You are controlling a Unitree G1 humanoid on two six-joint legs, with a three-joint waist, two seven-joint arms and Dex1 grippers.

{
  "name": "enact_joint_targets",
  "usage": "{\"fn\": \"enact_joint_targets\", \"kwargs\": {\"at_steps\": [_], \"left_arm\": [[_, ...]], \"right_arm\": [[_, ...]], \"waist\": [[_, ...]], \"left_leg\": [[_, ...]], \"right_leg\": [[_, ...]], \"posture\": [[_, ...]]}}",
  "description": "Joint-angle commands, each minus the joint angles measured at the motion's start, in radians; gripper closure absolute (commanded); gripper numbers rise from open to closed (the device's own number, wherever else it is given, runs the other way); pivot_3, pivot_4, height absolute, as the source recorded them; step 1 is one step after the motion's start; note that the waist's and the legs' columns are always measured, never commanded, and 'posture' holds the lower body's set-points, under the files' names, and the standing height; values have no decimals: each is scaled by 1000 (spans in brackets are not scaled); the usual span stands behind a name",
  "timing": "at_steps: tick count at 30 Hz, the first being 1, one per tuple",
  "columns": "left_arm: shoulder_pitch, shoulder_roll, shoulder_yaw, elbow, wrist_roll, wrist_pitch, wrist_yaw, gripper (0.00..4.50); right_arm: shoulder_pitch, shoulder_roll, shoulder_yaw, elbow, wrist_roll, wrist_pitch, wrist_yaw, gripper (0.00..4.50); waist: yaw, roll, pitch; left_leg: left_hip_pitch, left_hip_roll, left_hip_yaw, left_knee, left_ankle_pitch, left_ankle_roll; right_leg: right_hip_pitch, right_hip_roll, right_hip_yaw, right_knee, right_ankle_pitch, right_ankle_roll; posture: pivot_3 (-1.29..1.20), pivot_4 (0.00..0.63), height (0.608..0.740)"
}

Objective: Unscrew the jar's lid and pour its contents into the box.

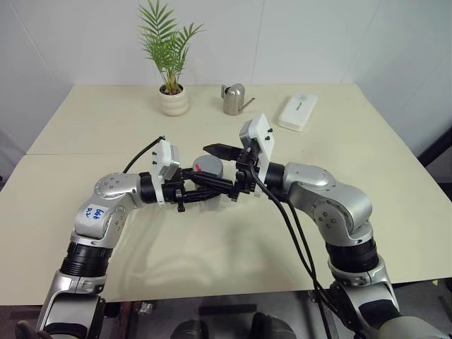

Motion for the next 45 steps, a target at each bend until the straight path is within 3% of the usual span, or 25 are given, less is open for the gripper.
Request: {"fn": "enact_joint_targets", "kwargs": {"at_steps": [1,7,12,15,18,24,30,36,45], "left_arm": [[-26,-2,25,-23,-7,-12,0,2569],[-26,2,41,-44,-32,11,-6,2569],[-87,-1,39,-6,-91,1,-145,2569],[-114,-10,23,-4,-115,19,-208,2569],[-112,-17,5,-16,-108,15,-234,2569],[-79,-30,36,-34,-98,-8,-181,2569],[-38,-15,87,-36,-86,-15,-129,2569],[-8,-9,105,-21,-58,-34,-88,2569],[-20,-22,79,-16,-51,-31,-69,2569]], "right_arm": [[-8,13,-20,-2,11,-30,5,1820],[-14,-16,-28,18,28,-60,84,1896],[-145,-180,29,153,80,-153,585,1896],[-242,-230,60,267,58,-187,756,1896],[-298,-240,83,349,16,-239,834,1896],[-312,-223,55,406,-9,-274,801,1896],[-287,-228,-34,395,20,-251,715,44],[-228,-209,-82,330,6,-268,613,44],[-200,-66,-19,219,-40,-229,388,44]], "waist": [[0,0,0],[0,0,0],[1,0,0],[0,0,0],[-7,0,0],[-8,0,0],[-6,0,0],[1,0,0],[-2,0,0]], "left_leg": [[0,0,0,0,0,0],[0,0,0,0,0,0],[-1,0,0,2,0,1],[0,1,0,2,-1,1],[0,2,1,2,-1,0],[0,3,1,3,-1,0],[-1,3,1,4,-1,0],[-1,3,1,4,-2,-1],[-1,4,1,4,-2,-2]], "right_leg": [[0,0,0,0,0,0],[0,0,0,0,0,0],[0,0,0,-1,0,0],[0,1,0,0,0,0],[0,2,0,0,0,0],[0,2,0,0,0,0],[0,2,0,0,0,0],[0,2,0,0,0,0],[0,3,0,0,0,-1]], "posture": [[0,150,740],[0,150,740],[0,150,740],[0,150,740],[0,150,740],[0,150,740],[0,150,740],[0,150,740],[0,150,740]]}}
